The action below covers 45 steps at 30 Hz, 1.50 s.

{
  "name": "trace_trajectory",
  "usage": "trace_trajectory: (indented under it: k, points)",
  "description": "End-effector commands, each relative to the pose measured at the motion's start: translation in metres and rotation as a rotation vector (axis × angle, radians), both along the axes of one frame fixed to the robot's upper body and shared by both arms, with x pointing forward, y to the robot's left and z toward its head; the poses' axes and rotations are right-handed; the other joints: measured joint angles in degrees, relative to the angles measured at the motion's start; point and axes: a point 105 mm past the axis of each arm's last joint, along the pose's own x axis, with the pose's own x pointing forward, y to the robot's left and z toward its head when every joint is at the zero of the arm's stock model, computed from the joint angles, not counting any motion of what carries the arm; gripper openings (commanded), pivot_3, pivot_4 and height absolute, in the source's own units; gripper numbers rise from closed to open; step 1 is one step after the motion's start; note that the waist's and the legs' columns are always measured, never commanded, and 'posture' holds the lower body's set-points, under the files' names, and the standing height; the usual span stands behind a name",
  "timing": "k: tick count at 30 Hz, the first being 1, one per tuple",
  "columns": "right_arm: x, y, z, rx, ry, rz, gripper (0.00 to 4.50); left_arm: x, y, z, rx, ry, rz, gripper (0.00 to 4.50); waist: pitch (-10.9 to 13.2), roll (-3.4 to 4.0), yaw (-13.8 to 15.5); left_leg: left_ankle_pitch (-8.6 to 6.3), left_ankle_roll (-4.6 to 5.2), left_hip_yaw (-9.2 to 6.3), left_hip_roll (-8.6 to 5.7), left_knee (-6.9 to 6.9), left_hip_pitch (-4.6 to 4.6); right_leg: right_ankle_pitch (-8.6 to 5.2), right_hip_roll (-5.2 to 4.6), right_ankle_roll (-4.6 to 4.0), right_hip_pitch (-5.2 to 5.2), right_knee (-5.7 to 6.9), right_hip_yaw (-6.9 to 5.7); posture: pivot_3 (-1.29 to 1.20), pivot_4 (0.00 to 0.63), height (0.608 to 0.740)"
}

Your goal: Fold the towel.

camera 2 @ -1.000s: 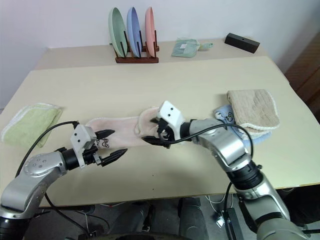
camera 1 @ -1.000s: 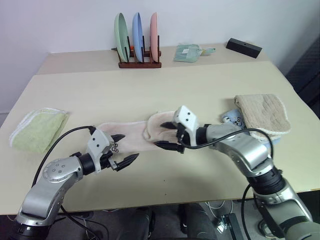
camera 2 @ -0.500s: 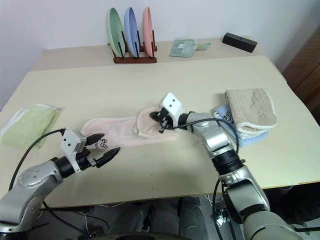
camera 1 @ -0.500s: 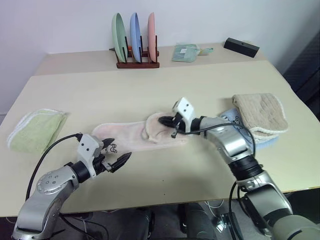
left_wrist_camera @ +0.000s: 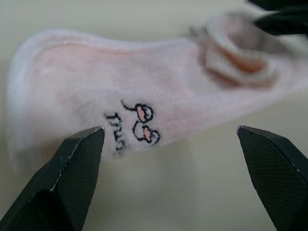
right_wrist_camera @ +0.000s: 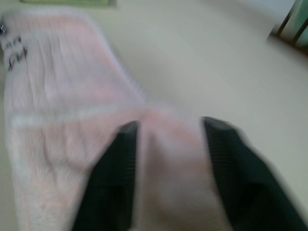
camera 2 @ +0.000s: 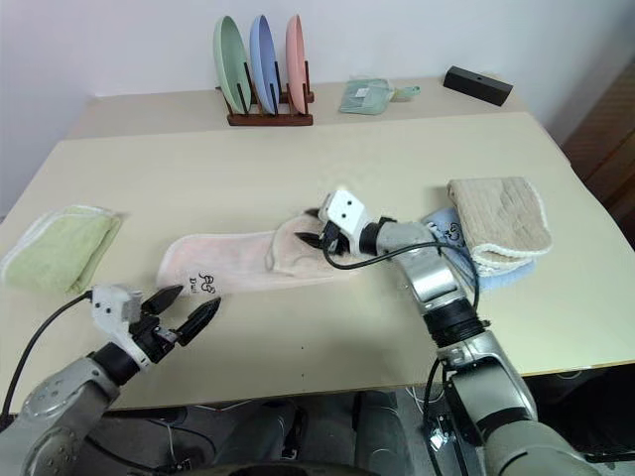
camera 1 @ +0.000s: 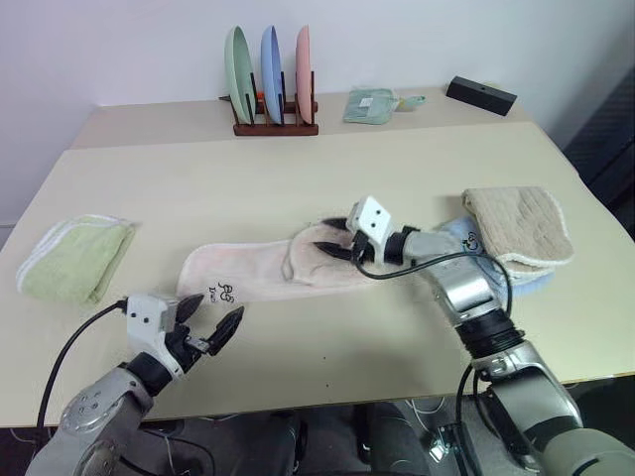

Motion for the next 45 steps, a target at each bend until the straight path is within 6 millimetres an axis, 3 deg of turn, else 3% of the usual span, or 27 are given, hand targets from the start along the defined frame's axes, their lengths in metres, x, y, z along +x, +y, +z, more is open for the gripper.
trace_trajectory:
  k: [1, 2, 6, 10, 18, 22, 28, 30, 33, 36, 40, 45]
  points:
    - [-0.008, 0.004, 0.038, 0.029, -0.145, 0.060, 3.84, -0.005, 0.002, 0.008, -0.173, 0.025, 0.090, 4.50, 0.0, 0.00, 0.0, 0.00, -0.01, 0.00, 0.02, 0.00, 0.01, 0.00, 0.01, 0.00, 0.01, 0.01, 0.00, 0.00, 0.150, 0.735]
    - [-0.008, 0.004, 0.041, 0.025, -0.162, 0.065, 4.30, -0.004, 0.006, 0.005, -0.217, 0.049, 0.131, 4.50, 0.0, -0.01, 0.0, -0.01, -0.02, 0.00, 0.03, 0.00, 0.03, 0.00, 0.02, 0.00, 0.02, 0.01, 0.00, 0.00, 0.150, 0.735]
    - [-0.009, 0.004, 0.045, 0.014, -0.191, 0.071, 4.30, -0.002, 0.022, -0.005, -0.441, 0.121, 0.295, 4.50, 0.0, -0.02, 0.1, -0.01, -0.02, 0.00, 0.04, 0.03, 0.02, 0.00, 0.04, -0.01, 0.03, 0.02, 0.00, 0.00, 0.150, 0.735]
    - [-0.010, 0.005, 0.039, -0.009, -0.197, 0.071, 4.30, 0.005, 0.030, -0.017, -0.528, 0.200, 0.395, 4.50, 0.0, -0.02, 0.2, 0.00, -0.03, 0.00, 0.04, 0.03, 0.02, 0.00, 0.04, -0.01, 0.03, 0.01, 0.00, 0.00, 0.150, 0.735]
    - [-0.015, 0.007, 0.028, -0.033, -0.197, 0.076, 4.30, 0.037, 0.035, -0.013, -0.660, 0.218, 0.458, 4.50, 0.0, -0.02, 0.2, 0.03, -0.10, 0.00, 0.04, 0.05, 0.06, 0.01, 0.05, -0.03, 0.07, 0.04, 0.00, 0.00, 0.150, 0.735]
    - [-0.023, 0.005, 0.021, -0.050, -0.173, 0.091, 4.38, 0.048, 0.032, -0.007, -0.658, 0.200, 0.430, 3.21, 0.0, -0.03, 0.2, 0.04, -0.11, 0.00, 0.05, 0.05, 0.05, 0.01, 0.09, -0.04, 0.04, 0.04, 0.01, 0.00, 0.150, 0.735]
    - [-0.039, 0.002, 0.017, -0.026, -0.072, 0.145, 4.38, 0.049, 0.035, -0.001, -0.659, 0.173, 0.422, 0.04, 0.0, -0.04, 0.2, 0.03, -0.11, 0.00, 0.05, 0.05, 0.02, 0.01, 0.09, -0.04, 0.02, 0.01, 0.03, 0.00, 0.150, 0.735]
    - [-0.043, 0.002, 0.017, -0.019, -0.048, 0.157, 4.38, 0.050, 0.038, 0.003, -0.657, 0.153, 0.425, 0.04, 0.0, -0.04, 0.1, 0.03, -0.12, 0.00, 0.06, 0.05, 0.02, 0.01, 0.09, -0.04, 0.02, 0.02, 0.05, 0.00, 0.150, 0.735]
    - [-0.042, -0.004, 0.016, -0.035, -0.047, 0.139, 4.38, 0.050, 0.070, 0.040, -0.428, -0.021, 0.420, 0.04, 0.0, -0.11, 0.1, 0.00, -0.18, 0.00, 0.16, 0.05, 0.01, 0.03, 0.19, -0.08, -0.01, 0.01, 0.06, 0.00, 0.150, 0.735]
    - [-0.040, -0.008, 0.017, -0.033, -0.043, 0.123, 4.38, 0.051, 0.077, 0.062, -0.318, -0.092, 0.357, 0.04, 0.0, -0.08, 0.1, -0.05, -0.26, 0.02, 0.24, 0.04, 0.03, 0.04, 0.31, -0.13, -0.03, 0.00, 0.06, 0.00, 0.150, 0.735]
    - [-0.037, -0.012, 0.015, -0.047, -0.041, 0.107, 4.38, 0.060, 0.053, 0.094, -0.167, -0.165, 0.158, 0.04, 0.0, -0.13, 0.2, -0.05, -0.25, 0.00, 0.24, 0.05, 0.02, 0.04, 0.32, -0.13, 0.00, -0.02, 0.06, 0.00, 0.150, 0.735]
    - [-0.037, -0.013, 0.011, -0.056, -0.038, 0.099, 4.38, 0.066, -0.011, 0.101, -0.016, -0.184, -0.152, 0.04, 0.0, -0.13, 0.1, -0.06, -0.24, 0.02, 0.21, 0.06, 0.01, 0.05, 0.31, -0.12, 0.01, -0.03, 0.06, 0.00, 0.150, 0.735]
